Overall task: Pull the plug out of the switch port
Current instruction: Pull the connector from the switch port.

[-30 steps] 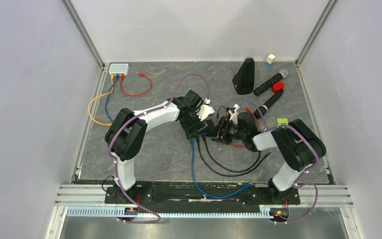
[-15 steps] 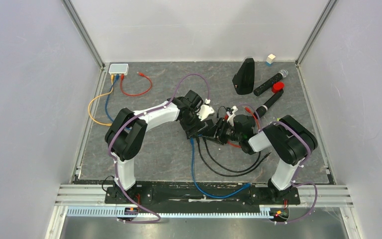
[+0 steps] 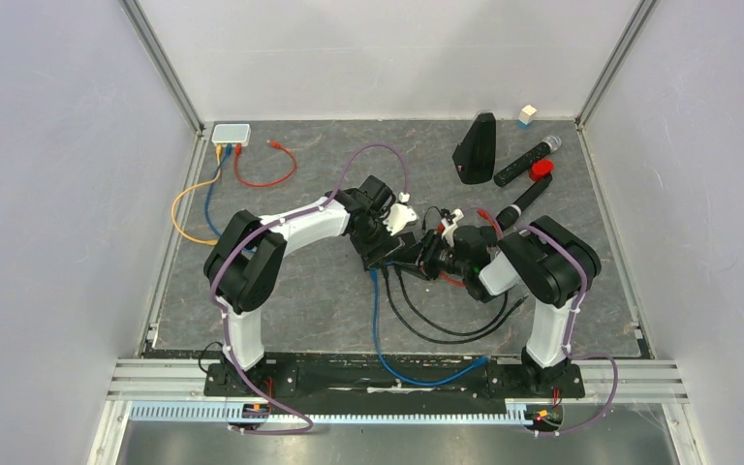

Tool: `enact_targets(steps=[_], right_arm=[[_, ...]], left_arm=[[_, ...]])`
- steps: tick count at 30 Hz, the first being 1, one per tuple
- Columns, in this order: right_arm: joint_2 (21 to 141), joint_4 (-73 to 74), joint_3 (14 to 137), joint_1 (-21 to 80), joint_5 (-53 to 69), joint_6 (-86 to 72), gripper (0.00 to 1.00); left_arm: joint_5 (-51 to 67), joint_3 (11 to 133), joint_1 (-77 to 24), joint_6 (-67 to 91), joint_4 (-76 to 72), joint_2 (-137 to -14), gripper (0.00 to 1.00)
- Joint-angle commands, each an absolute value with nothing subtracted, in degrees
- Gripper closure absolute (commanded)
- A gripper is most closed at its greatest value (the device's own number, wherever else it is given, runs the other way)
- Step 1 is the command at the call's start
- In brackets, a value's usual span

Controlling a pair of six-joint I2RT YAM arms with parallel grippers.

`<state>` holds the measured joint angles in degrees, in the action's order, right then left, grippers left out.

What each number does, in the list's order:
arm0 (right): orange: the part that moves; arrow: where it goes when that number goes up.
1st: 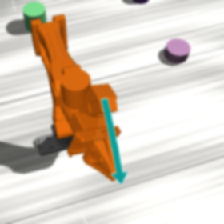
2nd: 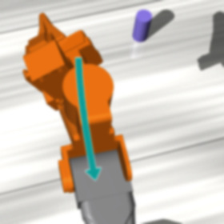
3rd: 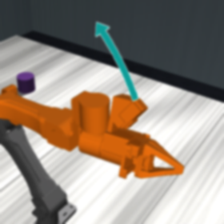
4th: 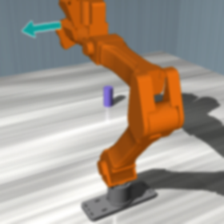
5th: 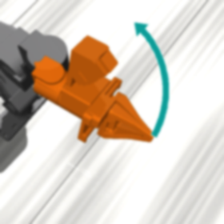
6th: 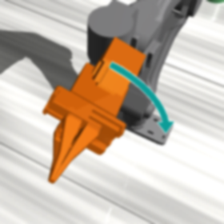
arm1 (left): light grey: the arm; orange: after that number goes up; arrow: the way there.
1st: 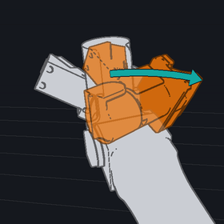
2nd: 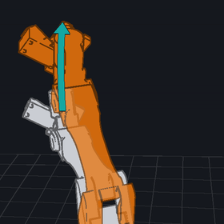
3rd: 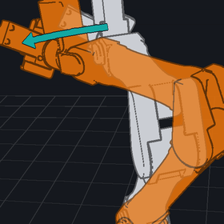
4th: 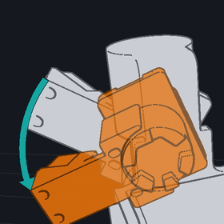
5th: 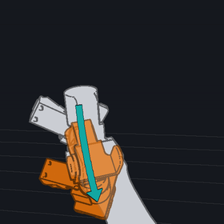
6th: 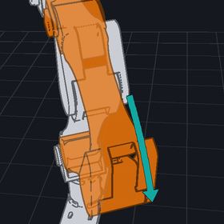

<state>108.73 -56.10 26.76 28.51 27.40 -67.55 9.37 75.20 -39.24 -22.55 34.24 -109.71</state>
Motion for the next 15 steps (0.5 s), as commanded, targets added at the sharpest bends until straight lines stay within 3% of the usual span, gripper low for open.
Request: enact_targets(steps=[1,15], right_arm=[[110.4,-55.1,25.8,28.7,24.4,-67.6,0.61],[110.8,-55.2,25.7,28.7,23.5,-67.9,0.67]], left_arm=[[11.4,74.4,-39.3,-23.1,35.3,-108.2,0.48],[11.9,74.3,-39.3,-22.8,35.4,-108.6,0.49]])
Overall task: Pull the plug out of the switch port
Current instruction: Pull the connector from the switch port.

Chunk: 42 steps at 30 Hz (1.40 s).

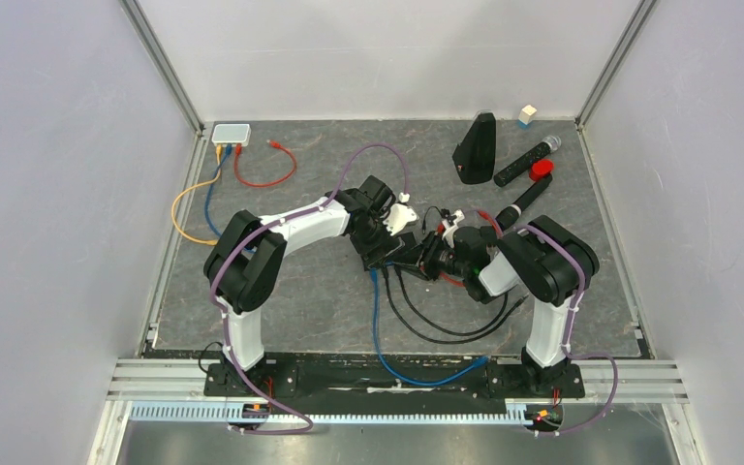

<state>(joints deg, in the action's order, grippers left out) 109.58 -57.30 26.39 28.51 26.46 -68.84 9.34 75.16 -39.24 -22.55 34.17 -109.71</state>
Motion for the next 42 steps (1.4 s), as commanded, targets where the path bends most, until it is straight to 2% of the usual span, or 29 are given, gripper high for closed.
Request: enact_targets(steps=[1,4,10,15,17,20,22,42], right_arm=[[110.7,-54.6,25.8,28.7,23.1,-68.2,0.67],[109.0,-51.9,25.5,28.6,19.7,-68.3,0.66],[108.7,-51.3,26.7,28.7,20.2,-67.8,0.77],[108.8,-52.6,25.8,28.7,20.2,-68.4,0.82],[108.9,-52.6,25.7,28.7,20.4,-68.4,0.8],[108.9,-52.6,25.7,28.7,21.0,-68.1,0.69],[108.7,-52.6,25.4,28.7,21.1,-67.6,0.66],[108.4,-51.0,26.5,28.6,23.8,-62.4,0.69]], left_arm=[[12.0,74.4,-39.3,-22.8,35.3,-108.6,0.49],[12.3,74.4,-39.3,-22.8,35.3,-108.8,0.49],[12.7,74.4,-39.3,-22.6,35.3,-109.1,0.5],[12.9,74.3,-39.4,-22.3,35.3,-109.1,0.5],[12.9,74.3,-39.4,-22.3,35.4,-109.2,0.5],[12.7,74.4,-39.4,-22.3,35.5,-109.3,0.5],[12.7,74.5,-39.4,-22.2,35.7,-109.5,0.5],[12.7,74.5,-39.4,-22.4,35.9,-109.8,0.51]])
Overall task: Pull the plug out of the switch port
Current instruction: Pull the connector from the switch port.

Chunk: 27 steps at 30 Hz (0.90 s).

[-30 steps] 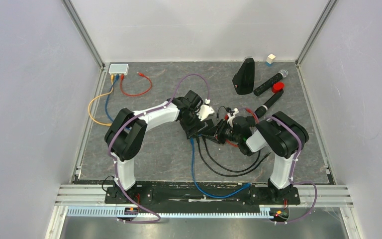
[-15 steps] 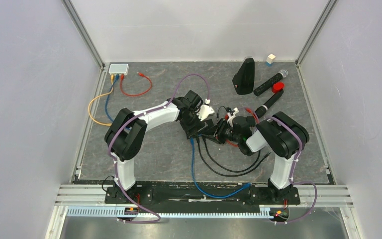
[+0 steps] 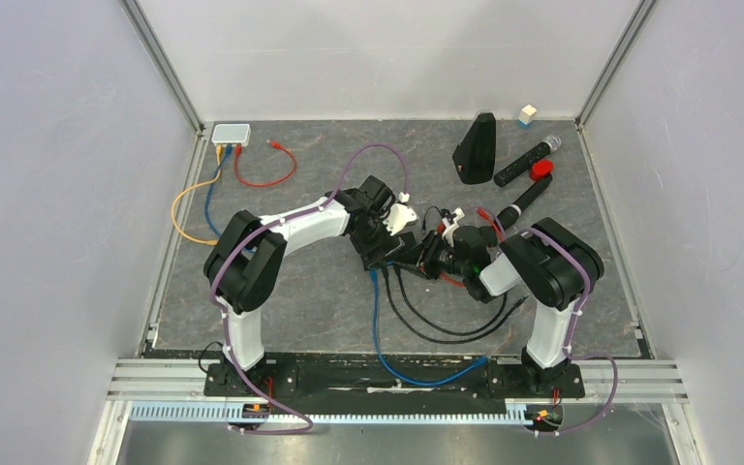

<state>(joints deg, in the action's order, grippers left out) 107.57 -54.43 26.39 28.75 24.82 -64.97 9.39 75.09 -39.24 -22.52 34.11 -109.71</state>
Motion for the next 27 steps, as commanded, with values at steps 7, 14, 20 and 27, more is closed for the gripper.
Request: enact_targets(steps=[7,14,20,27], right_arm=[[106.9,-48.0,27.0,28.6,24.3,-59.1,0.5],[107.4,-49.0,25.8,28.4,25.4,-58.7,0.6],[108.4,-52.4,24.3,28.3,26.0,-60.5,0.67],[109.9,-53.8,25.8,27.9,26.3,-62.9,0.65]], left_arm=[[12.6,74.4,-39.5,-22.3,35.9,-110.0,0.51],[12.5,74.6,-39.5,-22.3,36.1,-110.3,0.51],[13.2,74.6,-39.5,-22.1,36.1,-110.7,0.51],[13.1,74.6,-39.6,-22.2,36.2,-110.7,0.51]])
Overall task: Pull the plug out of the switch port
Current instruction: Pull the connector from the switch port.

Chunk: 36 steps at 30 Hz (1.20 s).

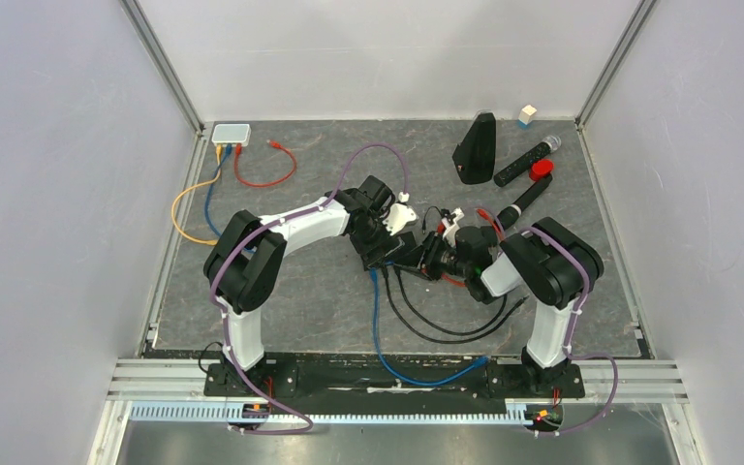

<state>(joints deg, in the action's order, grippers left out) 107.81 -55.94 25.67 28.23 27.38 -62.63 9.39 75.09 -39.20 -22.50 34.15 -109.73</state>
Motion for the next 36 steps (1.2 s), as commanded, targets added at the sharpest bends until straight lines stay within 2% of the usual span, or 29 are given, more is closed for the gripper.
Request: enact_targets(steps=[1,11,32,36], right_arm=[[110.3,-53.9,26.1,28.0,26.1,-63.3,0.65],[111.6,-54.6,26.7,27.9,25.3,-64.8,0.7],[115.1,-60.5,26.1,27.8,23.8,-72.7,0.69],[114.1,-59.3,25.5,27.8,22.6,-72.3,0.72]], left_arm=[[13.1,74.7,-39.6,-22.1,36.2,-110.7,0.51],[13.9,74.8,-39.6,-22.0,36.2,-110.4,0.51],[15.3,75.1,-39.7,-22.5,37.2,-111.4,0.51],[15.1,75.1,-39.8,-22.6,37.2,-111.5,0.51]])
